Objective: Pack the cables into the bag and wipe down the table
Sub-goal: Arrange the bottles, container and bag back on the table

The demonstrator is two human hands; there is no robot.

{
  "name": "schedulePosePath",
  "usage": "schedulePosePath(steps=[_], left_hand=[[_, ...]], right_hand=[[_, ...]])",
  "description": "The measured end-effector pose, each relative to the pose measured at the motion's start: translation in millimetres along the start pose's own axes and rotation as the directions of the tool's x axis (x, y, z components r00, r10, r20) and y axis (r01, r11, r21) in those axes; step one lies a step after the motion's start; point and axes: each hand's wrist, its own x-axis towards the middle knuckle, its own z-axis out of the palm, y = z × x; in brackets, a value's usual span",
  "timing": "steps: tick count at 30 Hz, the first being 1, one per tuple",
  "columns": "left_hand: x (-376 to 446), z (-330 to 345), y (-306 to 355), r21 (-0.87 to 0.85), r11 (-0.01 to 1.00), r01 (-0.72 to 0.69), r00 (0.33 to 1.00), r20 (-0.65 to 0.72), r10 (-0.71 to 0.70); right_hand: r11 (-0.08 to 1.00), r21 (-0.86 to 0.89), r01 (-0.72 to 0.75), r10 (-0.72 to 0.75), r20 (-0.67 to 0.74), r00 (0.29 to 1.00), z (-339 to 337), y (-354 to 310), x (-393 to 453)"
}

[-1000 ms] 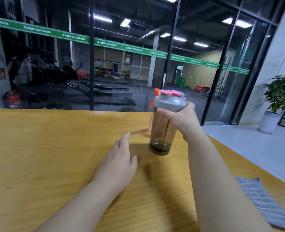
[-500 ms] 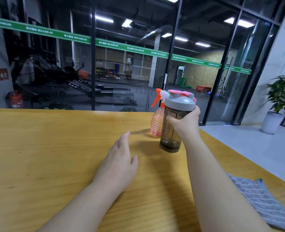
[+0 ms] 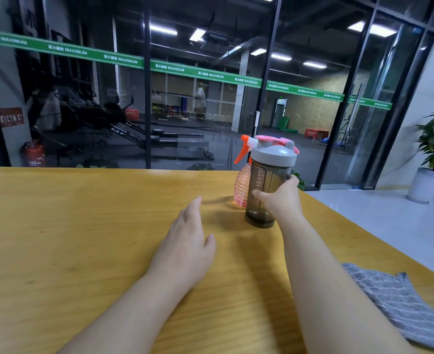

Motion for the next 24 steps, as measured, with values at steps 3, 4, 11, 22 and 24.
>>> schedulePosePath(steps=[3, 4, 11, 22, 24], left_hand=[[2.3, -10.0, 3.5, 0.021, 1.000, 0.014, 1.000, -0.020, -0.013], [3.7, -12.5, 4.0, 0.032, 0.999, 0.025, 0.999, -0.029, -0.024], [-1.9, -48.1, -18.3, 0.164, 0.968, 0.190, 0.981, -0.073, -0.180], [-20.5, -166.6, -138.3, 0.583, 0.613, 0.533, 0.823, -0.190, -0.535], [-24.6, -181.3, -154.2, 0.575, 0.562, 0.595, 0.782, -0.252, -0.570]], right_hand=[[0.999, 0.016, -0.038, 0.039, -0.027, 0.999, -2.4, -12.5, -8.1], [0.999, 0.024, -0.044, 0.045, -0.036, 0.998, -2.3, -16.8, -11.6], [0.998, -0.012, 0.063, -0.064, -0.077, 0.995, 19.6, -50.1, -64.2], [0.990, 0.007, 0.140, -0.139, 0.185, 0.973, 93.0, -80.0, -157.0], [0.979, -0.074, 0.192, -0.171, 0.230, 0.958, 103.6, -75.2, -161.6]])
